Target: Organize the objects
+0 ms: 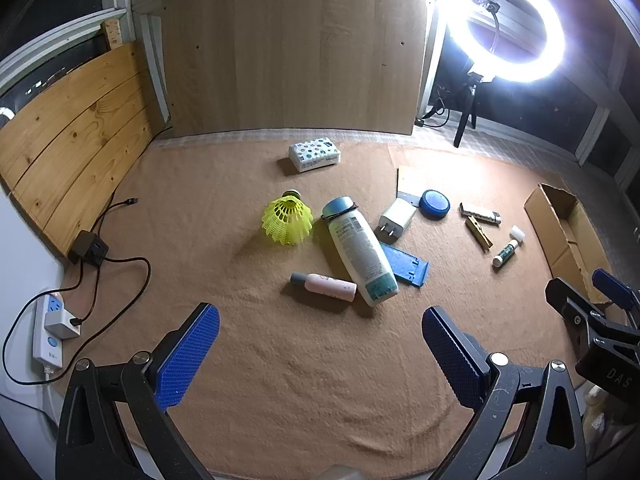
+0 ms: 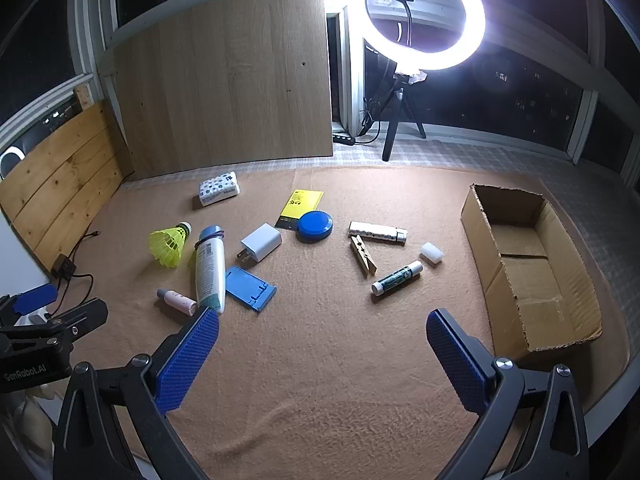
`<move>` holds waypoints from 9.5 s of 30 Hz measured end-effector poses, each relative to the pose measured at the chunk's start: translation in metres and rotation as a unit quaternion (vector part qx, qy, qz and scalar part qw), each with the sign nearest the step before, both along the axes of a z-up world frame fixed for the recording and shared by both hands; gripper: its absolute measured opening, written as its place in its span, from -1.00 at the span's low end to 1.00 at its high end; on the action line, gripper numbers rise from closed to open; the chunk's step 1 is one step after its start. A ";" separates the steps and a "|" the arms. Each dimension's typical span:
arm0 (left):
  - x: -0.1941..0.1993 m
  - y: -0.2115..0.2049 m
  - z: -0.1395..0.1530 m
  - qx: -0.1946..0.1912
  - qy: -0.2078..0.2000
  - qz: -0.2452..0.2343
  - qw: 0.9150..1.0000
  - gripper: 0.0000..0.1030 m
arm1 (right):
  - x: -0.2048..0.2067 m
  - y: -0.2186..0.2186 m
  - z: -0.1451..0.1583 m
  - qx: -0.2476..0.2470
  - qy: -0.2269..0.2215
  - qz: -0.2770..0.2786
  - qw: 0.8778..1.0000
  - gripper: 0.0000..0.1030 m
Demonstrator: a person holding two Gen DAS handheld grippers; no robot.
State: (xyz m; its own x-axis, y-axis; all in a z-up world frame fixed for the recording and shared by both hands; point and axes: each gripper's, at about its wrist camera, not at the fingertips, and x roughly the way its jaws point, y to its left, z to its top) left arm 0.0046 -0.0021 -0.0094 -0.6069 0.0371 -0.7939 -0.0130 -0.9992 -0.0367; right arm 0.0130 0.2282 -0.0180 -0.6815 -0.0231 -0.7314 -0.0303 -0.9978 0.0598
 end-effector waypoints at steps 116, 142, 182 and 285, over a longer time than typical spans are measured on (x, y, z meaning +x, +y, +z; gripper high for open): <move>-0.228 0.233 -0.126 0.086 -0.177 -0.165 0.966 -0.39 | -0.076 0.126 -0.102 -0.151 -0.136 -0.086 0.975 -0.14; -0.207 0.200 -0.132 0.061 -0.174 -0.177 0.967 -0.74 | -0.103 0.123 -0.105 -0.154 -0.153 -0.089 0.972 -0.14; -0.127 0.137 -0.125 0.085 -0.173 -0.132 0.972 -0.74 | -0.091 0.091 -0.120 -0.046 -0.193 0.049 0.979 -0.73; -0.249 0.262 -0.133 0.058 -0.165 -0.196 0.965 -0.49 | -0.044 0.191 -0.014 -0.166 -0.066 0.033 0.983 0.27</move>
